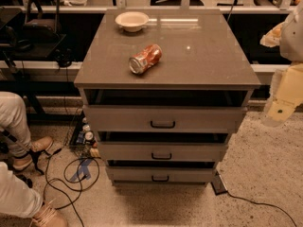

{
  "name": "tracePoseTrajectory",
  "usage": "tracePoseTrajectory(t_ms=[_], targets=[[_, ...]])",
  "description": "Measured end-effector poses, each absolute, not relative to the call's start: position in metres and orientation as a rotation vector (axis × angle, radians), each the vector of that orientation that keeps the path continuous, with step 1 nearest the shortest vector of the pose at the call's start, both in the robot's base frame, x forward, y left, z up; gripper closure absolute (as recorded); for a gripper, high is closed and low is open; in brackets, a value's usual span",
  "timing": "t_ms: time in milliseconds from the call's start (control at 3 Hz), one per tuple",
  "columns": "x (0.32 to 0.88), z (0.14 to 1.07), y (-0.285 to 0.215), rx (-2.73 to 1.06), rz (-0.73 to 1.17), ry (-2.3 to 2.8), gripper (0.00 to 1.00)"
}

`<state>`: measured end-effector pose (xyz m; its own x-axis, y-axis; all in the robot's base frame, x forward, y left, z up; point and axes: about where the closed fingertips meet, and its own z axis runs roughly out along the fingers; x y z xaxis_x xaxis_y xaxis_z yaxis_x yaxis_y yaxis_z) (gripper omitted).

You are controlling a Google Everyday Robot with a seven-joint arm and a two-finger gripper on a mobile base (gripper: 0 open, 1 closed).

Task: Open top drawer

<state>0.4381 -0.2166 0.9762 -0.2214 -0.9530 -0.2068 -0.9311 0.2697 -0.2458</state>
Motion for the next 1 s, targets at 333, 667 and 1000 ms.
tracePoseTrajectory(t_ms=[333, 667, 1000], targets=[[0.438, 0.976, -0.217, -1.725, -0.099, 2.232, 0.00], [0.450, 0.949, -0.216, -1.728, -0.073, 2.209, 0.00], [0.479, 0.877, -0.206, -1.769, 0.005, 2.168, 0.00]])
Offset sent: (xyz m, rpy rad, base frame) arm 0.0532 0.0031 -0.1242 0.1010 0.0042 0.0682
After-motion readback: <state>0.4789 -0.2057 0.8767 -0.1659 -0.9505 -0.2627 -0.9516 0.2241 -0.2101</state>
